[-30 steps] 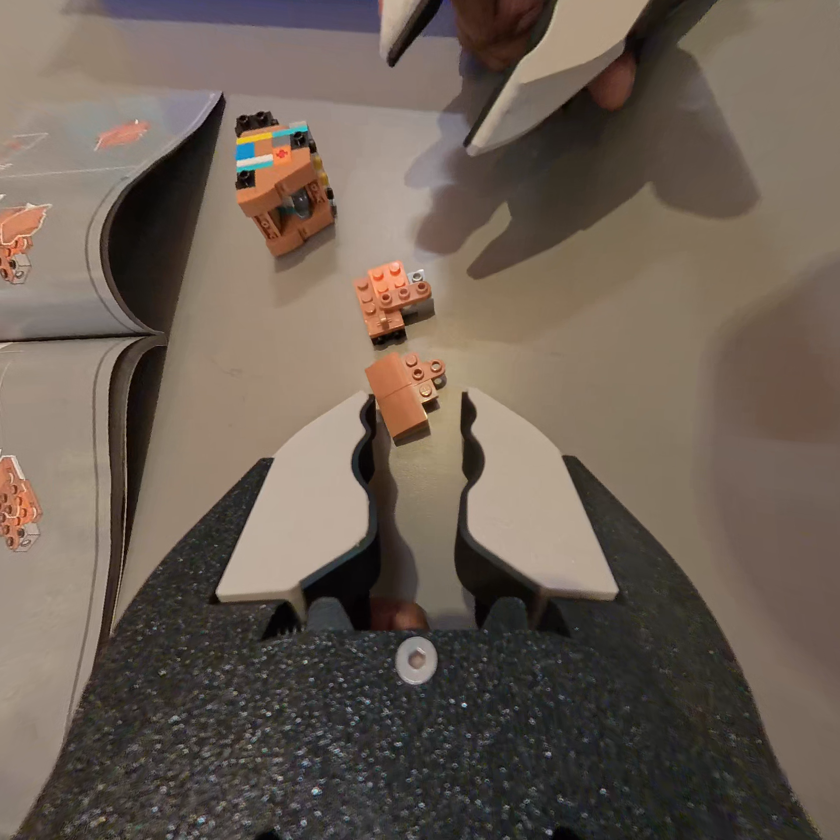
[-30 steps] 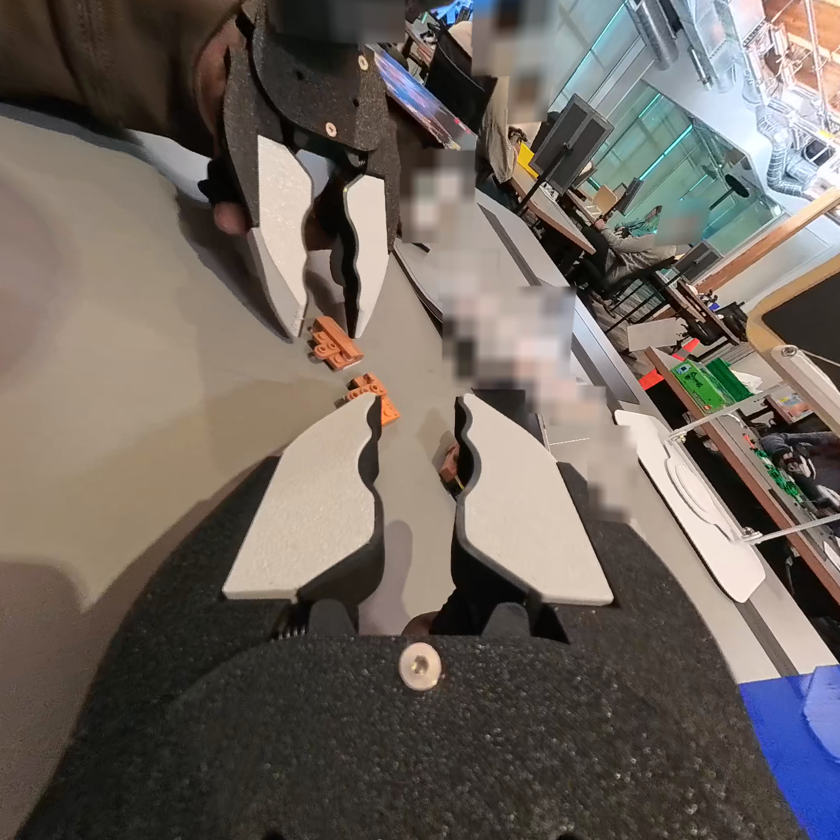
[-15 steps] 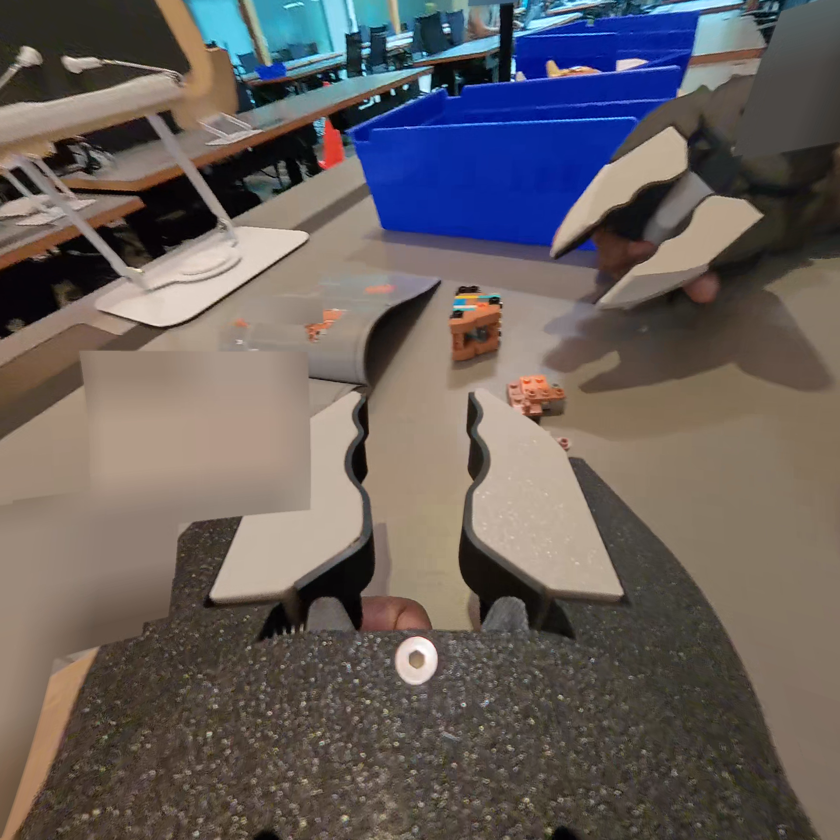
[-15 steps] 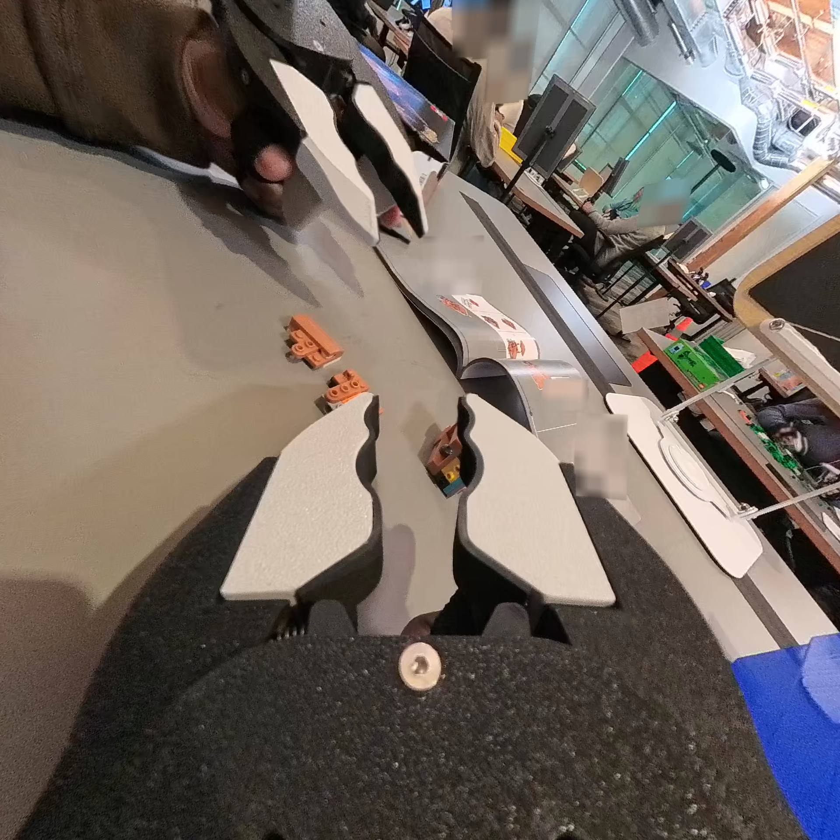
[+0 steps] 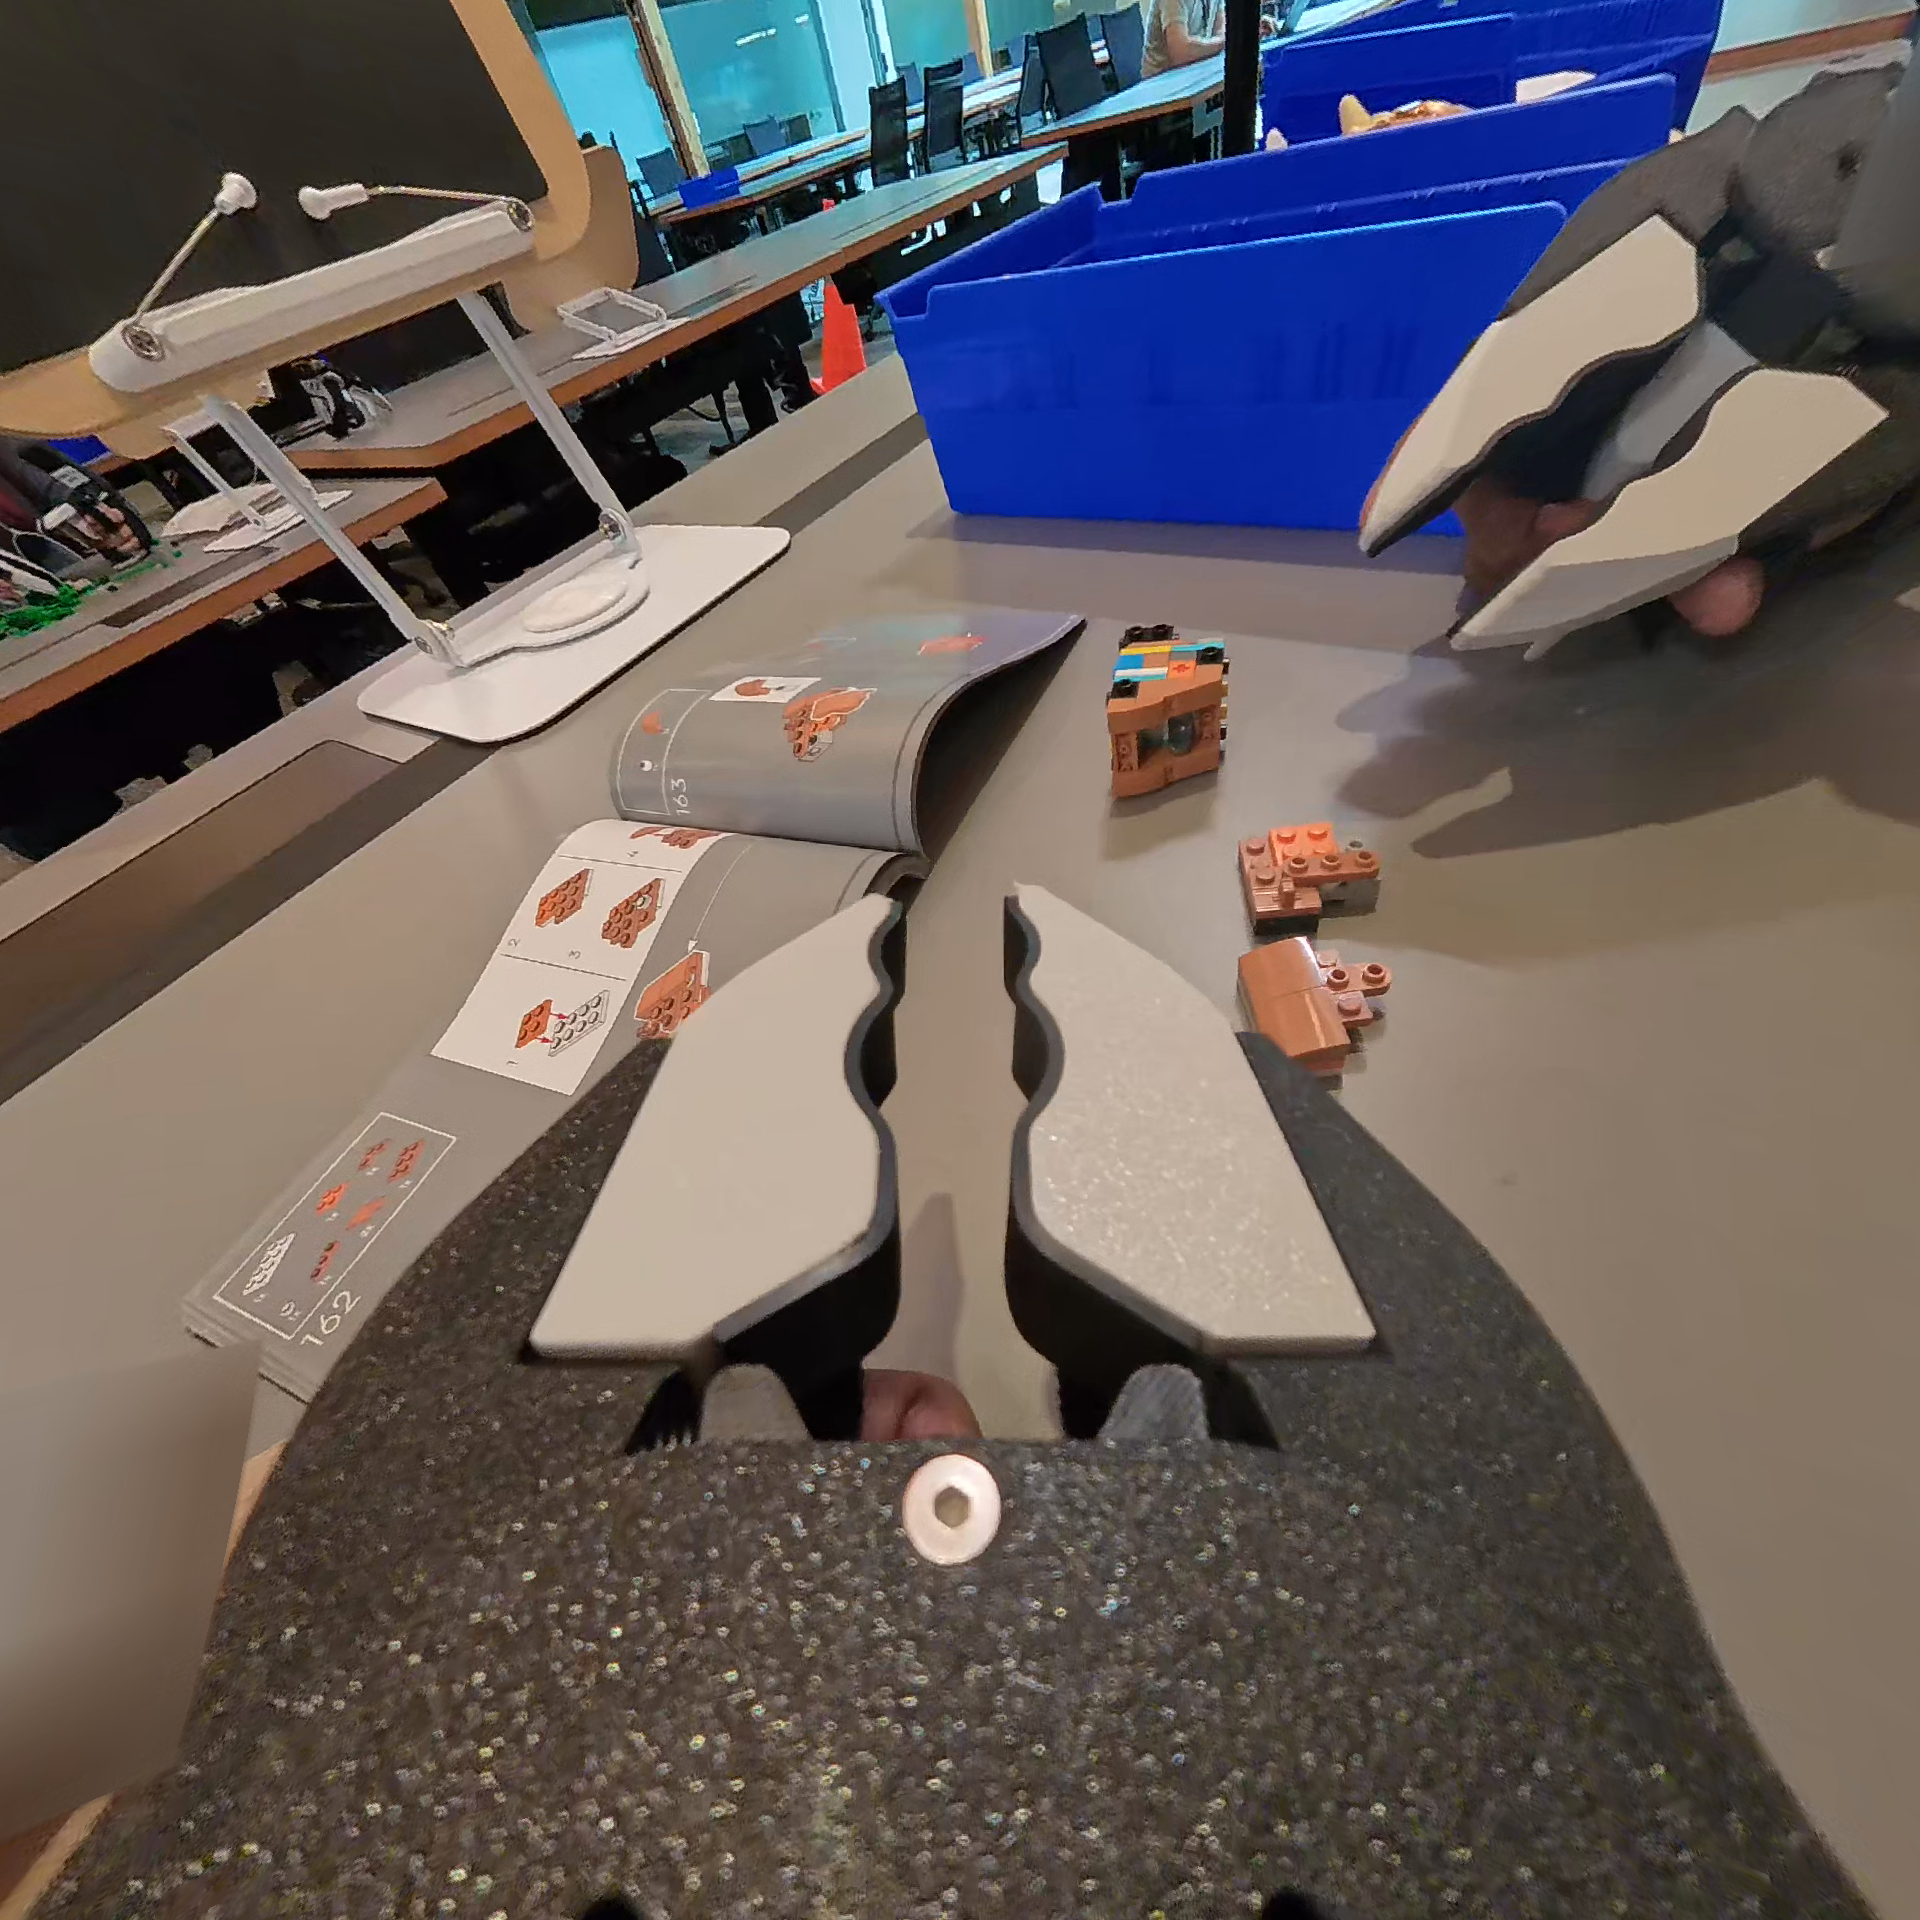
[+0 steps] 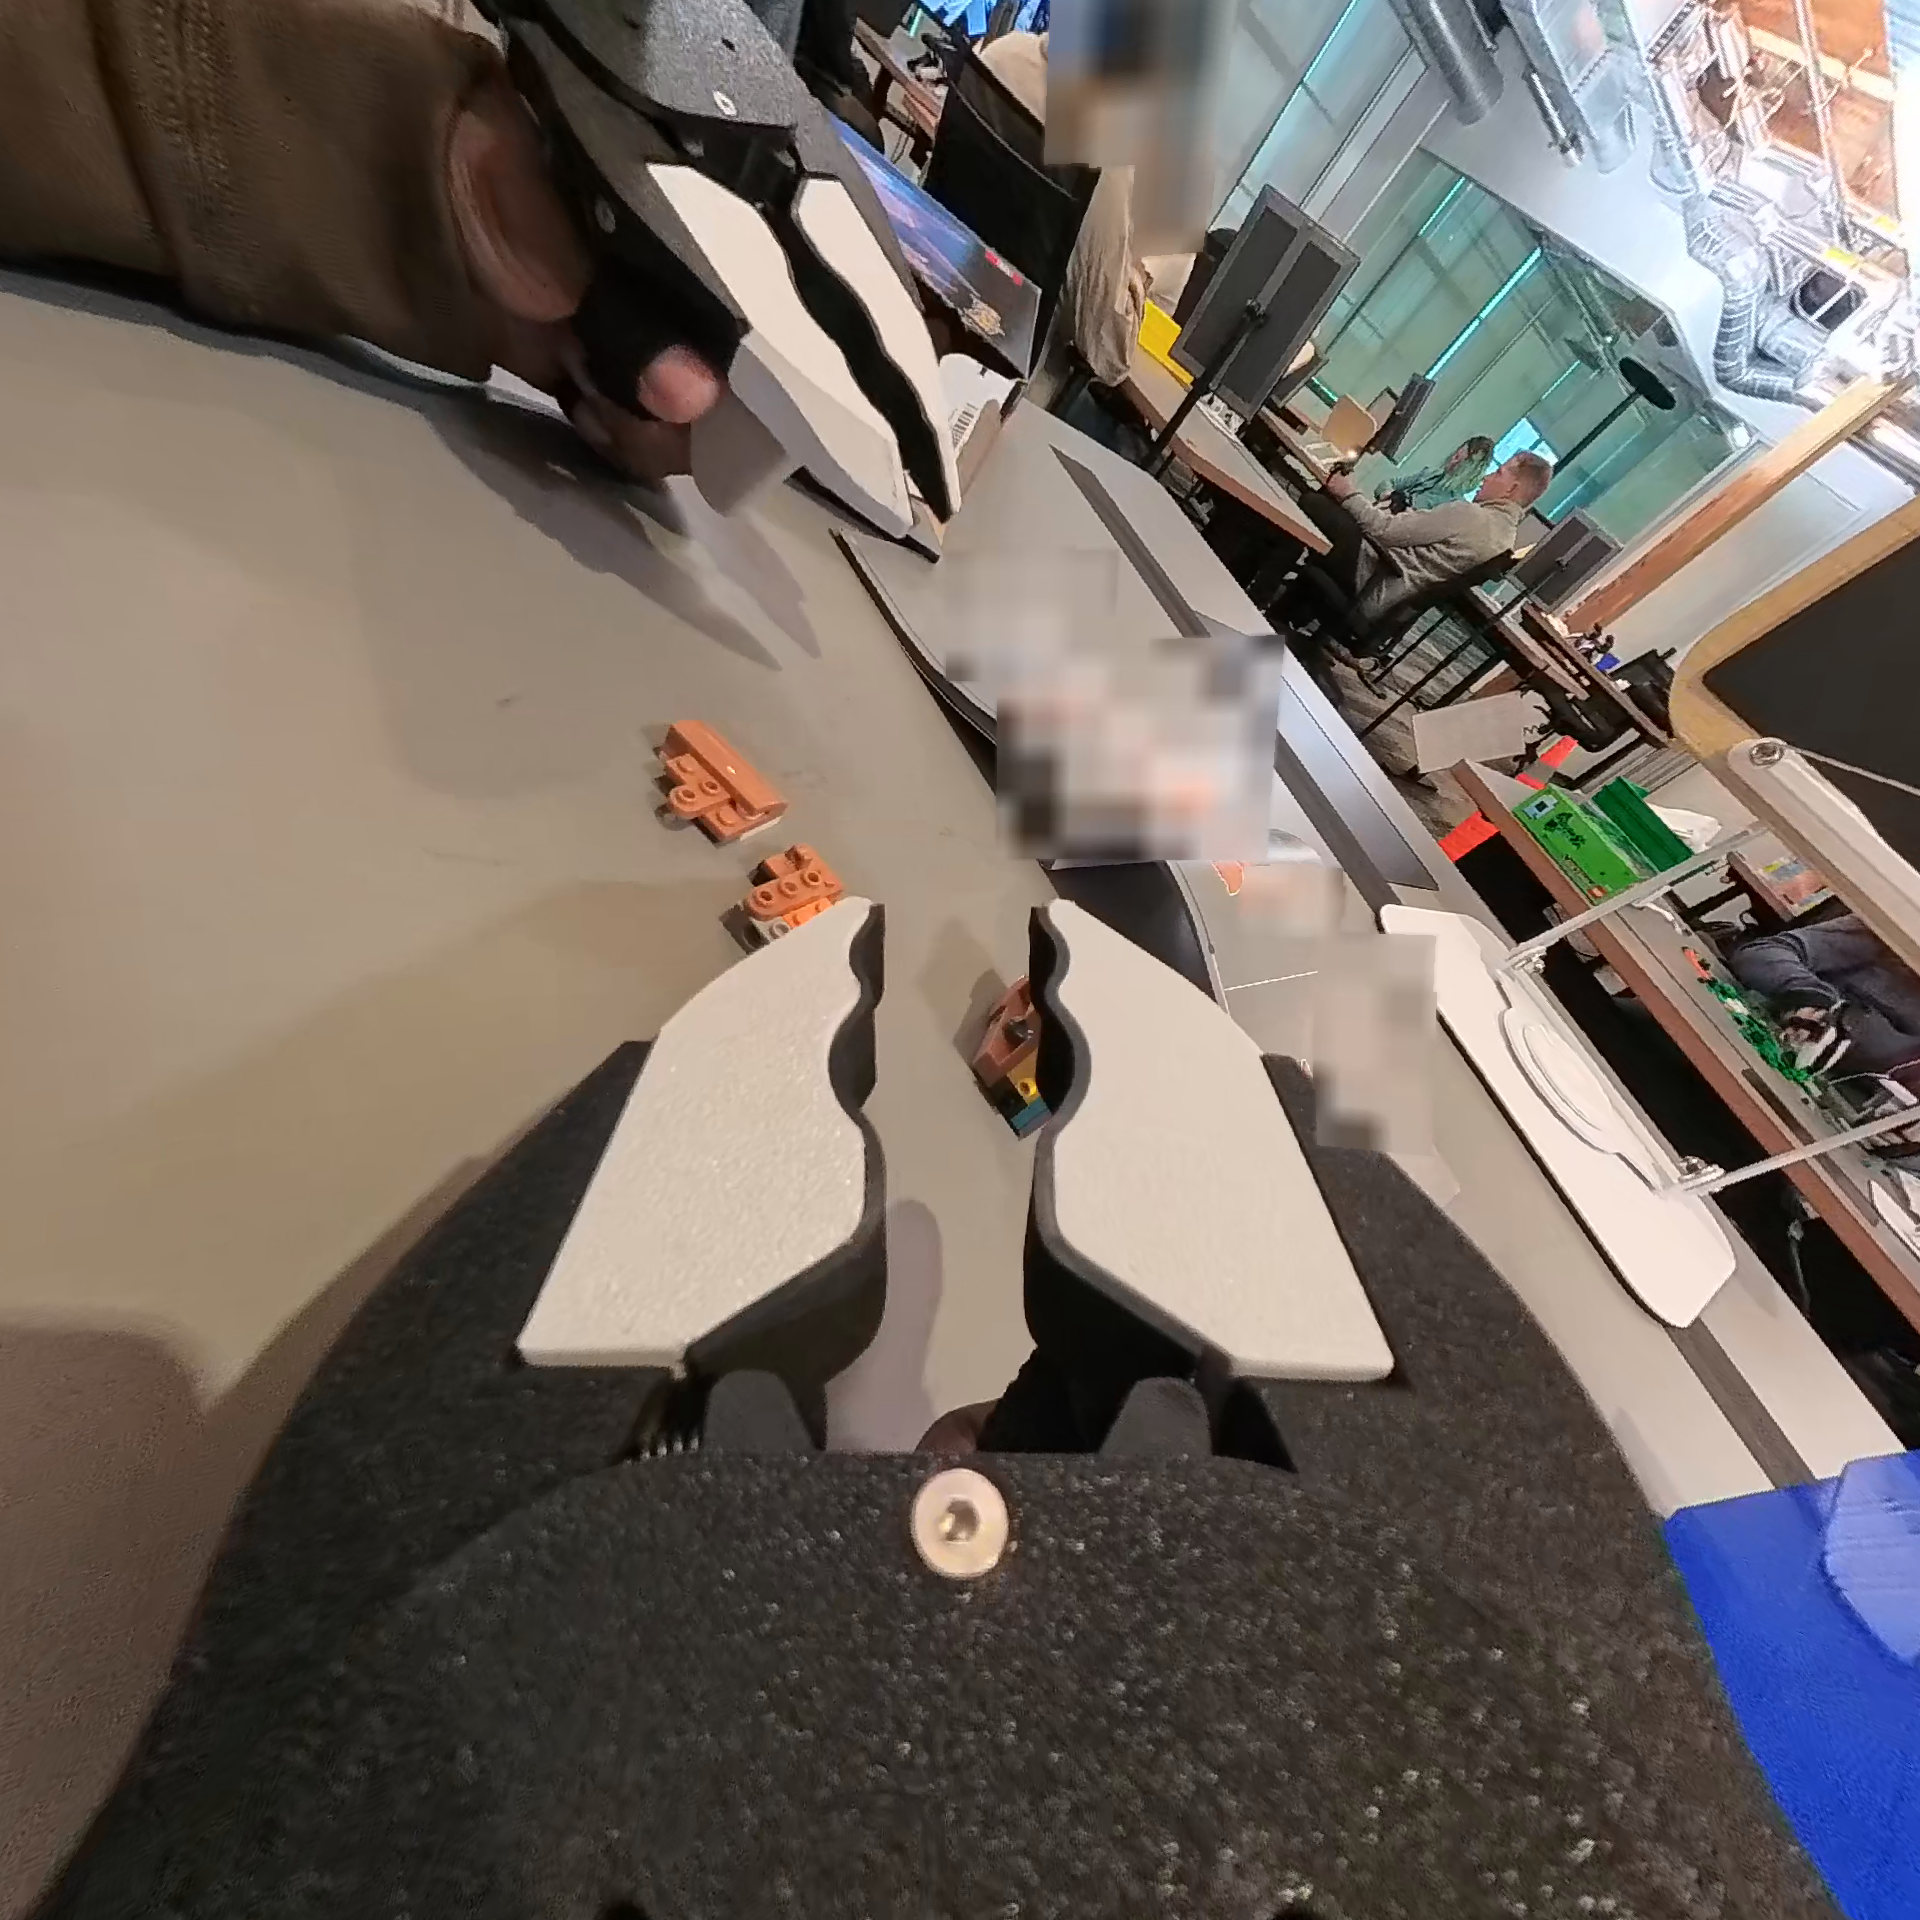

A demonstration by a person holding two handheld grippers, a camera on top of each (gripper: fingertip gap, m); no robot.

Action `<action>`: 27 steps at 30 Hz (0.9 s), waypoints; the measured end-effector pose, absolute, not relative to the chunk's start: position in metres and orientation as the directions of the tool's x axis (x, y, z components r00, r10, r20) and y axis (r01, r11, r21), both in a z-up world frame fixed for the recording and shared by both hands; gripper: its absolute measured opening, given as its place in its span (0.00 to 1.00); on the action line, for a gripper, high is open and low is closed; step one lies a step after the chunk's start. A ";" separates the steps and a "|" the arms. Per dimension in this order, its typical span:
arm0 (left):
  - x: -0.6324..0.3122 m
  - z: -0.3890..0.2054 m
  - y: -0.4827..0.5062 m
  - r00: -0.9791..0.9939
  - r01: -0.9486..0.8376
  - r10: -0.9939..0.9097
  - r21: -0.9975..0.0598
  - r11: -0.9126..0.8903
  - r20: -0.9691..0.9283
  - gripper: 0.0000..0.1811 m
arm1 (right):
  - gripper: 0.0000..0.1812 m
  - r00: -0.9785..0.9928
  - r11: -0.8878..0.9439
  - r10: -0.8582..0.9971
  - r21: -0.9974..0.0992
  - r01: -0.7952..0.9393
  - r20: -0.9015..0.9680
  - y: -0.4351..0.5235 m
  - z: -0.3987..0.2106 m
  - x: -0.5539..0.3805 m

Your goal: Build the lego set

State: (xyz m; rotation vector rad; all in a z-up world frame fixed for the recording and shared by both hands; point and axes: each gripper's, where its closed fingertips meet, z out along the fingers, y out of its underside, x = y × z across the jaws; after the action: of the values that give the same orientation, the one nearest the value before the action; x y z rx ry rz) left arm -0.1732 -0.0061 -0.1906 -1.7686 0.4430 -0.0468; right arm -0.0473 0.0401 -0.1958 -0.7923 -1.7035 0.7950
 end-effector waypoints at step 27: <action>-0.166 -0.213 -0.004 0.876 -0.418 -0.365 -0.873 -0.252 -0.314 0.11 | 0.10 -0.243 0.628 0.773 -0.762 0.158 0.586 0.041 -0.206 -0.041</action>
State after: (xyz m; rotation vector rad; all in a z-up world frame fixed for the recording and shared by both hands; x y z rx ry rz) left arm -0.1656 -0.0043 -0.2126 -1.8642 0.5835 0.0559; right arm -0.0414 0.0409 -0.2056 -0.7596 -1.7512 0.6971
